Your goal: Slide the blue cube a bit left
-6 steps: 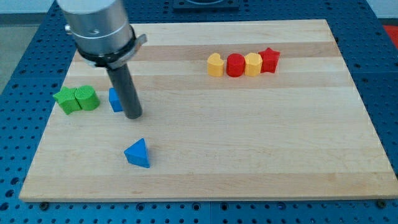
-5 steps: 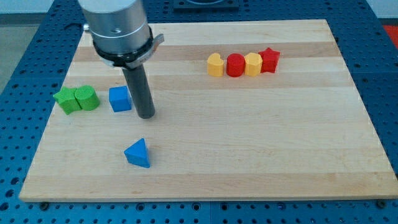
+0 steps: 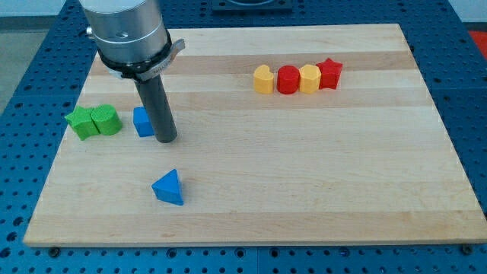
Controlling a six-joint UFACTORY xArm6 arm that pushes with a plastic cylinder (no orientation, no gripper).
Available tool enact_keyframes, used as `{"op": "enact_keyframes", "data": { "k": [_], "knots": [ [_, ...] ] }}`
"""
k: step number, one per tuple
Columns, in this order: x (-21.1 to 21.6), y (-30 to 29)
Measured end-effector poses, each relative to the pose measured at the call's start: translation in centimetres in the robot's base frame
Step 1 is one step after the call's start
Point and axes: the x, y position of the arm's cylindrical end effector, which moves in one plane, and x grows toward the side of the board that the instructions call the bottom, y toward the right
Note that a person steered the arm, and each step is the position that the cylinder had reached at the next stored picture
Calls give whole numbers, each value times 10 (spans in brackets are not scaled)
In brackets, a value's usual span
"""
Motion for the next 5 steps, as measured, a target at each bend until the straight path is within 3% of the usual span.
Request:
{"op": "enact_keyframes", "data": {
  "k": [3,5],
  "knots": [
    [-22,12],
    [-22,-18]
  ]
}}
